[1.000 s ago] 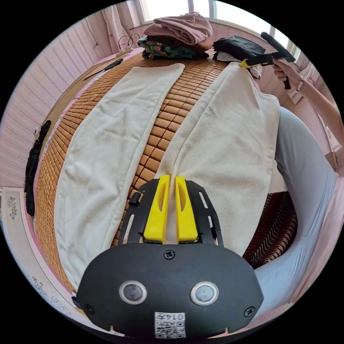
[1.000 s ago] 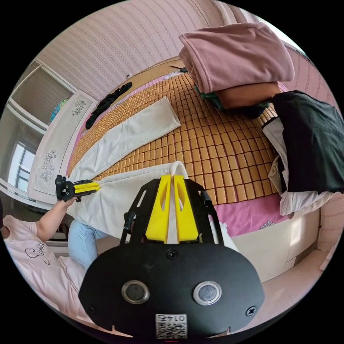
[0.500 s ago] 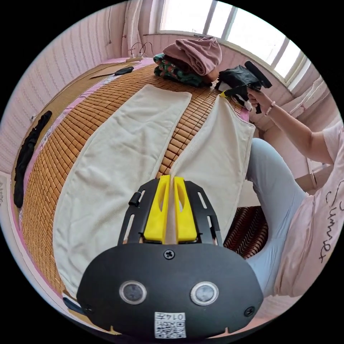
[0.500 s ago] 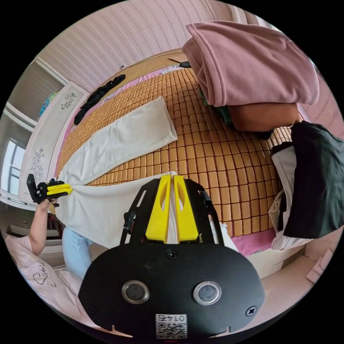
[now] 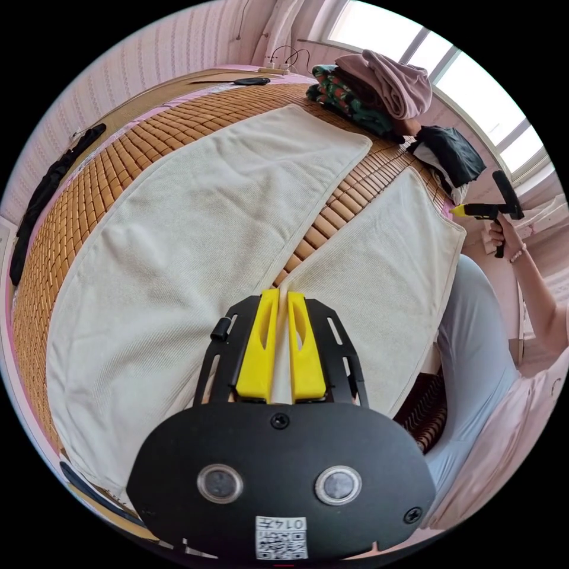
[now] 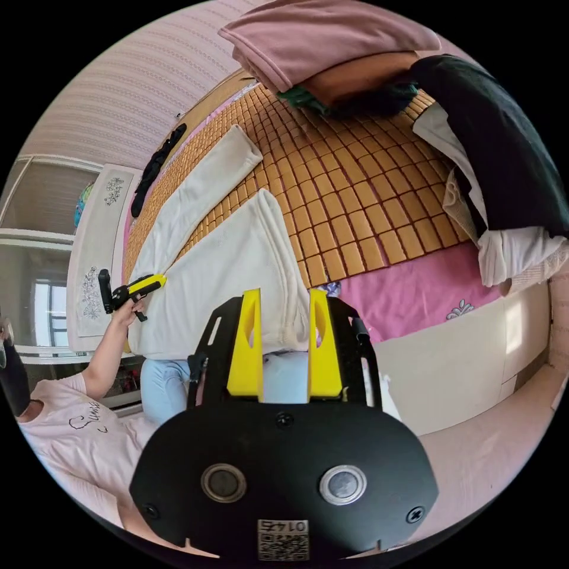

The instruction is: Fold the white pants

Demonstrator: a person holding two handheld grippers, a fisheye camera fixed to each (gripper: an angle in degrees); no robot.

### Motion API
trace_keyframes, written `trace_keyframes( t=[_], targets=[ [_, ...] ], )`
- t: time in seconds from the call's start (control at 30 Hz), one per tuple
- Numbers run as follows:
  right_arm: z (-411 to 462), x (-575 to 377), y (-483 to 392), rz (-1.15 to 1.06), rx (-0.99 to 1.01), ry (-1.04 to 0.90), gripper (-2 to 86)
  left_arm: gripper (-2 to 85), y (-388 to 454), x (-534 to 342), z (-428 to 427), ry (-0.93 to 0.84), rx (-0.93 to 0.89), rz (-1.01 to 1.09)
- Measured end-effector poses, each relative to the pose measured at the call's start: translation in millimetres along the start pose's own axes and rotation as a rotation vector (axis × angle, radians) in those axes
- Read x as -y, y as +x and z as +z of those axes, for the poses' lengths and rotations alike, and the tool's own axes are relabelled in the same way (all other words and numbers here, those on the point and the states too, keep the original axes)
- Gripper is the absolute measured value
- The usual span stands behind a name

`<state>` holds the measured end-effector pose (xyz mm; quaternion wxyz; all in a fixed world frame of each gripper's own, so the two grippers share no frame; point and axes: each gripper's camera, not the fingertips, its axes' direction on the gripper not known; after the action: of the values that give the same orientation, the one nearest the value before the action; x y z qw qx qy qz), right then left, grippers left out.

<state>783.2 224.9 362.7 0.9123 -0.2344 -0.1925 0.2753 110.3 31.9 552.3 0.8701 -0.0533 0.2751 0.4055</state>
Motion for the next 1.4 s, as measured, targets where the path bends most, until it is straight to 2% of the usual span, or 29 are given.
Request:
trace_keyframes(
  t=[0.07, 0.13, 0.23, 0.33, 0.5, 0.63, 0.73, 0.9, 0.97, 1.03, 1.17, 1.3, 1.4],
  targets=[
    [11, -13, -1, -0.036, 0.025, -0.09, 5.3, 2.4, 1, 3, -4, -0.007, -0.001, -0.007],
    [7, -20, -3, -0.046, -0.037, -0.065, 4.2, 2.3, 6, 6, -12, -0.017, 0.01, -0.006],
    [8, -23, 5, -0.031, 0.005, -0.077, 3.6, 2.2, 15, 9, -24, -0.02, 0.024, 0.014],
    [20, -21, 18, 0.02, 0.011, -0.105, 5.0, 2.4, 20, 10, -26, -0.039, 0.016, 0.024],
    [10, -21, 15, 0.1, -0.038, 0.037, 11.1, 2.3, 13, 7, -40, -0.024, -0.029, -0.016],
    [39, -7, 22, 0.109, 0.183, -0.132, 7.4, 0.5, 15, 2, -66, 0.021, -0.024, 0.004],
    [27, -5, -6, 0.023, 0.061, -0.026, 5.7, 1.7, 21, -9, -83, 0.066, 0.013, 0.003],
    [45, 4, -8, 0.093, 0.023, -0.089, 7.3, 5.1, 15, -32, -100, 0.126, 0.029, -0.1],
    [32, 7, -16, 0.111, 0.009, 0.017, 7.4, 5.8, 12, -45, -123, 0.15, 0.048, -0.13],
    [22, 15, -30, 0.089, -0.042, 0.109, 7.4, 5.9, 9, -80, -167, 0.26, 0.095, -0.141],
    [30, 61, -86, -0.055, -0.096, 0.193, 8.7, 6.1, -12, -154, -233, 0.348, 0.202, -0.255],
    [63, 122, -135, -0.14, -0.074, 0.196, 12.7, 6.7, -58, -266, -296, 0.355, 0.32, -0.52],
    [101, 173, -153, -0.075, -0.075, 0.197, 13.5, 7.0, -91, -356, -336, 0.35, 0.375, -0.765]
  ],
)
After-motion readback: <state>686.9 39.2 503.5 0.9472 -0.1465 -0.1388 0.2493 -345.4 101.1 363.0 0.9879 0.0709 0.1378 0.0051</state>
